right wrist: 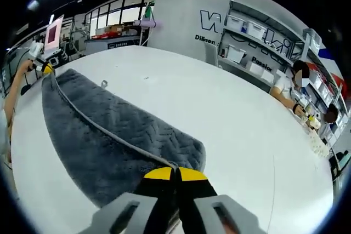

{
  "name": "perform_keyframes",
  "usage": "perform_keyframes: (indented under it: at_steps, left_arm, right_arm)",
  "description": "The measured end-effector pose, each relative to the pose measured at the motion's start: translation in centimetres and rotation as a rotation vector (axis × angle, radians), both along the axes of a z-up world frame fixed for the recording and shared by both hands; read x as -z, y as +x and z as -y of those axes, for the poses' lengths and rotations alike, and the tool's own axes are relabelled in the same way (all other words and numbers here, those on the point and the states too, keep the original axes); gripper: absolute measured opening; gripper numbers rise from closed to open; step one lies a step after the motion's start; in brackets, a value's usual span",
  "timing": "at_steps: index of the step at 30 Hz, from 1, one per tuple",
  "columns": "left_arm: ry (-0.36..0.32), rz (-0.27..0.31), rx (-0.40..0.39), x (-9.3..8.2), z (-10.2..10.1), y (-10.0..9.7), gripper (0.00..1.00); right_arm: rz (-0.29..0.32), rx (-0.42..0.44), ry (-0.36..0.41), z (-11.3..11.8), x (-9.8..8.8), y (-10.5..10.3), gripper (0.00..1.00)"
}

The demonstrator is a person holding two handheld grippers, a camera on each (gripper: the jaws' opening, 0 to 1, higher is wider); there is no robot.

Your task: Fold the towel on the table until its edges align and the towel forms a compact rectangular stack.

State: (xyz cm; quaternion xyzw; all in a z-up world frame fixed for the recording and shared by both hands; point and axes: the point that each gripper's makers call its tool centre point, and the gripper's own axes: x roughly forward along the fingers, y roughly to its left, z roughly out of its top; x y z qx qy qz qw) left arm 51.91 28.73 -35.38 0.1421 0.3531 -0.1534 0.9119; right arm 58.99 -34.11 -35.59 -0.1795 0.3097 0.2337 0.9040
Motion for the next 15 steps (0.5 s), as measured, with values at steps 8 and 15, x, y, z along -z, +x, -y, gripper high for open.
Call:
perform_keyframes:
  at_steps: [8, 15]
  left_arm:
    - [0.003, -0.013, -0.002, 0.0, -0.1, 1.3, 0.05]
    - [0.005, -0.028, -0.008, 0.3, -0.4, 2.5, 0.05]
  right_arm:
    - [0.009, 0.017, -0.014, -0.3, 0.0, 0.5, 0.02]
    - [0.016, 0.029, -0.035, -0.4, -0.1, 1.7, 0.02]
